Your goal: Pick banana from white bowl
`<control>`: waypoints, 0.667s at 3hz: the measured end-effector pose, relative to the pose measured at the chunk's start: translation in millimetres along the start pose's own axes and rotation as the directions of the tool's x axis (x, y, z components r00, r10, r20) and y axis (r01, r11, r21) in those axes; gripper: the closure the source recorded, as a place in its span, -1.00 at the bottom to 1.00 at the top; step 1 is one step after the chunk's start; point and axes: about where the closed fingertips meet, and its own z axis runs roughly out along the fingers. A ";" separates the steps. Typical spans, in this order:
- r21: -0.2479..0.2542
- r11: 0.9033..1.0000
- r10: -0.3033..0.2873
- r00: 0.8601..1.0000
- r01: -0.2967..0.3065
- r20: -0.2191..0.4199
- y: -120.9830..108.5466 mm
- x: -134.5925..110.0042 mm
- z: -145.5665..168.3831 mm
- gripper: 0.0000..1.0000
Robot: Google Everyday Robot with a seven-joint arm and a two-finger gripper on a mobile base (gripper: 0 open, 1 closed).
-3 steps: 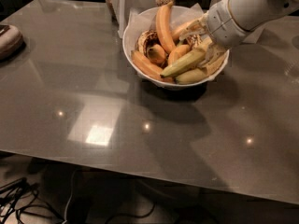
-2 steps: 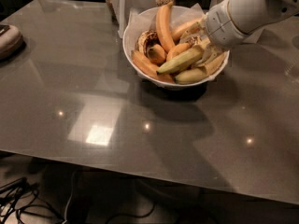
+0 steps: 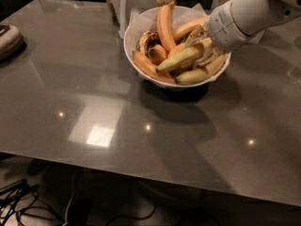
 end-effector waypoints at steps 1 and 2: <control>0.016 1.000 0.002 1.000 -0.002 -0.027 -2.1 2.5 -9.8 1.00; 0.044 0.999 -0.004 0.998 0.007 -0.063 -7.6 5.4 -26.0 1.00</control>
Offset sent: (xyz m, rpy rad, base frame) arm -0.0075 -0.0239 0.0431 -0.0205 -0.1148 -0.0674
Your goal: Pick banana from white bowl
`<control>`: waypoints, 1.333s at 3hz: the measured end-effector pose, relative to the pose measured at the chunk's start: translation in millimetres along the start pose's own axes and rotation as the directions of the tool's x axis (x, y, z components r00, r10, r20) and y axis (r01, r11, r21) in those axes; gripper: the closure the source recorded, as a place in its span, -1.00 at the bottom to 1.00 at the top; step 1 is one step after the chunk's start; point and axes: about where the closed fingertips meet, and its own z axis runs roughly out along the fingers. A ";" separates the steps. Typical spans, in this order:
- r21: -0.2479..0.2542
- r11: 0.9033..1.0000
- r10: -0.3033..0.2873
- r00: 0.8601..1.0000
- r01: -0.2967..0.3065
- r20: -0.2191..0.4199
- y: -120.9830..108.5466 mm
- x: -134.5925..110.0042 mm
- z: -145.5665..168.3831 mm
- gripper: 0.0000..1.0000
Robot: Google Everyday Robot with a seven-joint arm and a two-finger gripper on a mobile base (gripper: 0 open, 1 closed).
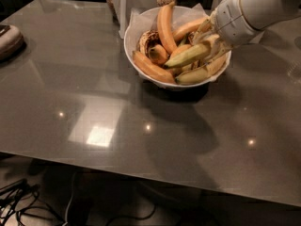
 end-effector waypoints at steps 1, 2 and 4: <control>0.018 1.000 -0.014 0.999 0.015 -0.042 -4.1 2.6 -21.0 1.00; 0.028 0.999 -0.022 0.995 0.025 -0.097 -3.7 5.1 -47.1 1.00; 0.041 0.999 -0.008 0.986 0.015 -0.165 -1.1 3.3 -100.5 1.00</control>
Offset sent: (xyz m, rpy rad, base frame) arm -0.0374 -0.0404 0.0608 -0.0864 -0.1218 -0.0933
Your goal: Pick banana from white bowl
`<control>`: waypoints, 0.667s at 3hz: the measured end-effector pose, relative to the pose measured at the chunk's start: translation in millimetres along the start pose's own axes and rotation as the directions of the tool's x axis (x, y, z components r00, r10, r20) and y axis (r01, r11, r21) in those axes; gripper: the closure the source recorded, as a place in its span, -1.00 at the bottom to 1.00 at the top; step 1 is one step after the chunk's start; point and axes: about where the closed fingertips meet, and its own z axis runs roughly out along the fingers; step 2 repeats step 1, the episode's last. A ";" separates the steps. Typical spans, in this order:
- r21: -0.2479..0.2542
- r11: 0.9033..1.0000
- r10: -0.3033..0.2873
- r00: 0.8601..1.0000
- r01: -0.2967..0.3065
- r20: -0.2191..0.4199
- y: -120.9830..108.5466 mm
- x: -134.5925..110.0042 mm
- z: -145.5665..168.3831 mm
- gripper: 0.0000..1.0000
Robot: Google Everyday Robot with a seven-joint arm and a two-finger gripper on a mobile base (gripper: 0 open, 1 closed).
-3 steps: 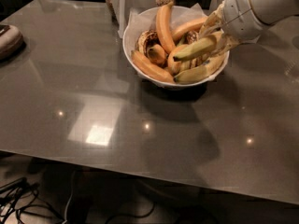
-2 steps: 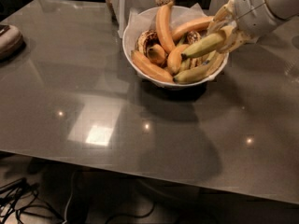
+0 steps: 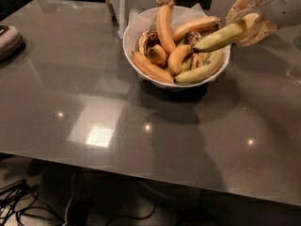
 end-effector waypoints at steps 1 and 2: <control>0.034 0.997 0.062 0.996 -0.064 0.060 12.6 12.3 -14.6 1.00; 0.034 0.997 0.062 0.996 -0.064 0.060 12.6 12.3 -14.6 1.00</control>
Offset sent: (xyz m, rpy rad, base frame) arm 0.0000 0.0000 0.0000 0.0000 0.0000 0.0000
